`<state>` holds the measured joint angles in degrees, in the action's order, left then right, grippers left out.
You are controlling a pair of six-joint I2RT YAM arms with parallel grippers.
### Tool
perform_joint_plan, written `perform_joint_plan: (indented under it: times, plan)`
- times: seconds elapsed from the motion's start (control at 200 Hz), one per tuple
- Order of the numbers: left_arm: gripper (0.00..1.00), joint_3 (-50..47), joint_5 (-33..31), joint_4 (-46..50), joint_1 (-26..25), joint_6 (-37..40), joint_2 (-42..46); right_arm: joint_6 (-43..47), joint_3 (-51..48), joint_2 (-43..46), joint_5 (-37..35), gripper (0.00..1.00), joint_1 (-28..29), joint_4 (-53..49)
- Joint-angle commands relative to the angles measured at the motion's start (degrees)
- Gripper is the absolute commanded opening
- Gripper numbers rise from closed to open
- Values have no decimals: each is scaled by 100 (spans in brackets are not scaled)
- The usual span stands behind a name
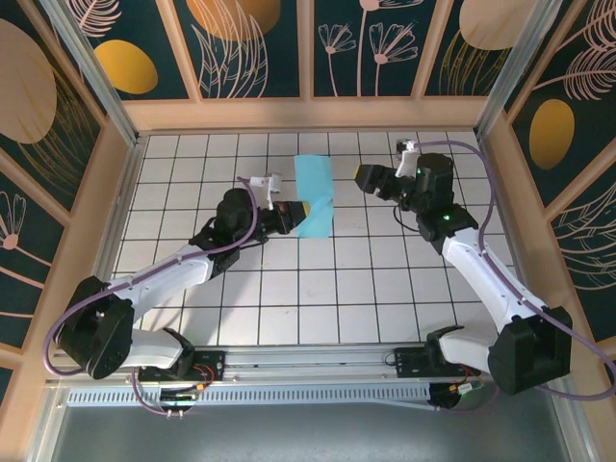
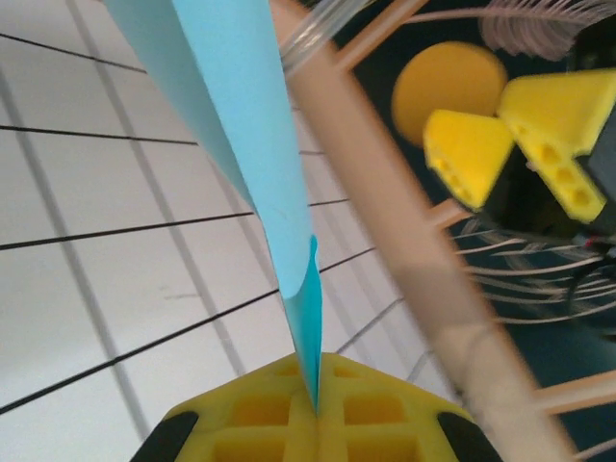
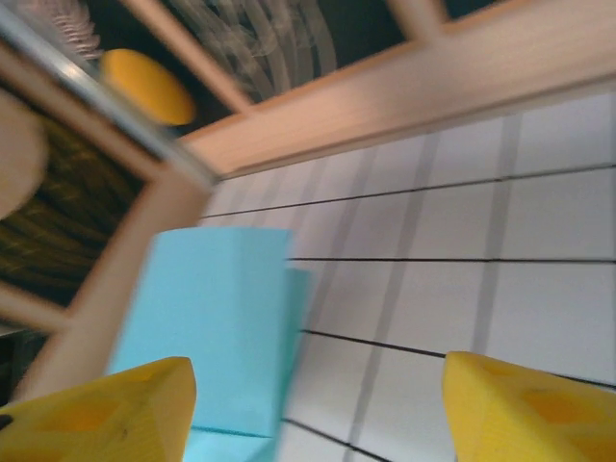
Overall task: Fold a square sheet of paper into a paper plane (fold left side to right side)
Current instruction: Turn over the paper at the center of the table.
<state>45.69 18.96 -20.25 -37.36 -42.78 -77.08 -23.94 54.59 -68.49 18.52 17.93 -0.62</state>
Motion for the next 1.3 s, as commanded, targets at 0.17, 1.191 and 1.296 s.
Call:
perform_joint_plan:
  times: [0.17, 1.191, 1.296]
  plan:
    - [0, 1677, -3203, 3721, -883, 1313, -469, 290, -341, 111, -1886, 93, -416, -822]
    - [0, 5435, -6008, 8575, -2556, -1137, -4466, -138, -985, 411, -602, 99, -2226, -630]
    - [0, 5365, -5591, 8168, -2543, -1073, -4568, -154, -1003, 390, -475, 99, -2271, -592]
